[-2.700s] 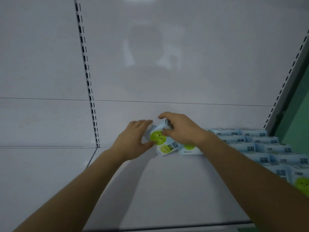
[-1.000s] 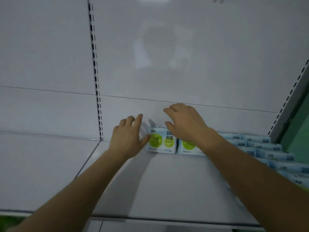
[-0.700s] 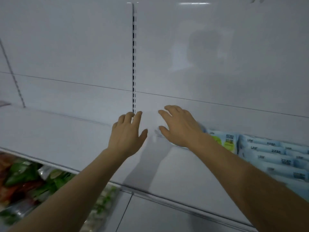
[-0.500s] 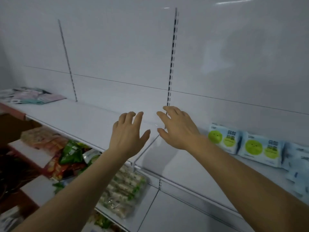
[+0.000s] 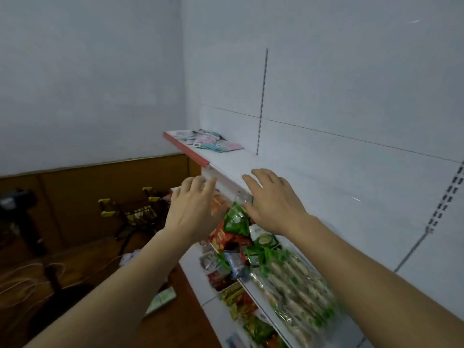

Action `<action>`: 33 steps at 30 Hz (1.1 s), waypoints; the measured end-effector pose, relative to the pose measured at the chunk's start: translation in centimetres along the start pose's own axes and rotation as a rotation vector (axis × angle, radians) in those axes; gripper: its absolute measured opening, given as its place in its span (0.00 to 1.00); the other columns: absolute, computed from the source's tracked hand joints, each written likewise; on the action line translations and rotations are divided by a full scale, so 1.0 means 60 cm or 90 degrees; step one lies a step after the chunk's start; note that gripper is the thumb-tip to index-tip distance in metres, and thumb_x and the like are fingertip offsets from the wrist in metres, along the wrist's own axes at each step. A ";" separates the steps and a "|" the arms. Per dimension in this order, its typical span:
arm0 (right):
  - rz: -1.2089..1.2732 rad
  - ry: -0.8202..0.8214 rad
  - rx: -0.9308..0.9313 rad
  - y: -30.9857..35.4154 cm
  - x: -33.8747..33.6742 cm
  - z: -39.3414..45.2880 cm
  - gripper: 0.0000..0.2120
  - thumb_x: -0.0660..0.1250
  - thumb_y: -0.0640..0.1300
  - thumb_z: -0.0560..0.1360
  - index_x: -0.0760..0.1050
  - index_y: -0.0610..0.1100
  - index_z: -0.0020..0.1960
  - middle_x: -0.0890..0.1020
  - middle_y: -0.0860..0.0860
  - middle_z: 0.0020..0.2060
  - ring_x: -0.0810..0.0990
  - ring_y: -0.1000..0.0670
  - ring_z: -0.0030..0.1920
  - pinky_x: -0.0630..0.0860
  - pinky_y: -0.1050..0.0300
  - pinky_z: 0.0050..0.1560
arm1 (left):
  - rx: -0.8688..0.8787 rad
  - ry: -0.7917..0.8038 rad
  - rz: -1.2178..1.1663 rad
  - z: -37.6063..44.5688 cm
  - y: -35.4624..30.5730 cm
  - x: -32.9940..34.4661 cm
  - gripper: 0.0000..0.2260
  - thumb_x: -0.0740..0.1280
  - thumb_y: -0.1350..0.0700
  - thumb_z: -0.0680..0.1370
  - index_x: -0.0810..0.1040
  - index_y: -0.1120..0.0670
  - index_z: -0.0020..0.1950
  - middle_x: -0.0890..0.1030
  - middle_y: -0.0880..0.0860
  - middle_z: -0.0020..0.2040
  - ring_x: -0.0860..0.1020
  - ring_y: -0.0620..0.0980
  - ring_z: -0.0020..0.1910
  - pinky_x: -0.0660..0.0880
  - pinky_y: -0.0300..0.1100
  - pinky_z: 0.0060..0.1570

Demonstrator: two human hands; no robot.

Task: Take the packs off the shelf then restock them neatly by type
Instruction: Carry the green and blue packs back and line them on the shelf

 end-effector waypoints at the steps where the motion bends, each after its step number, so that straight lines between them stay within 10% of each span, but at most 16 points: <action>1: 0.004 0.003 -0.016 0.029 0.013 0.021 0.29 0.56 0.56 0.82 0.57 0.46 0.79 0.60 0.44 0.77 0.57 0.43 0.77 0.60 0.43 0.74 | -0.023 0.004 0.008 -0.005 0.037 -0.001 0.31 0.60 0.36 0.79 0.59 0.47 0.78 0.64 0.52 0.76 0.59 0.57 0.76 0.62 0.57 0.72; 12: 0.066 0.060 -0.191 0.266 0.219 0.237 0.32 0.57 0.60 0.80 0.55 0.48 0.79 0.60 0.46 0.78 0.55 0.43 0.78 0.59 0.41 0.76 | -0.198 0.089 0.066 -0.033 0.353 0.086 0.33 0.61 0.37 0.79 0.56 0.47 0.79 0.62 0.52 0.77 0.58 0.56 0.76 0.64 0.56 0.73; 33: 0.103 0.291 -0.299 0.352 0.732 0.640 0.31 0.58 0.56 0.81 0.53 0.48 0.80 0.58 0.46 0.78 0.54 0.43 0.78 0.56 0.42 0.75 | -0.274 0.332 0.080 0.138 0.702 0.535 0.32 0.61 0.38 0.80 0.56 0.49 0.80 0.66 0.51 0.75 0.58 0.56 0.77 0.58 0.53 0.75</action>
Point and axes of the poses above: each hand's wrist, its own z-axis towards the middle knuckle, its own x-axis out of the palm, y = z × x, the point moved 5 cm from there along z, towards the middle knuckle
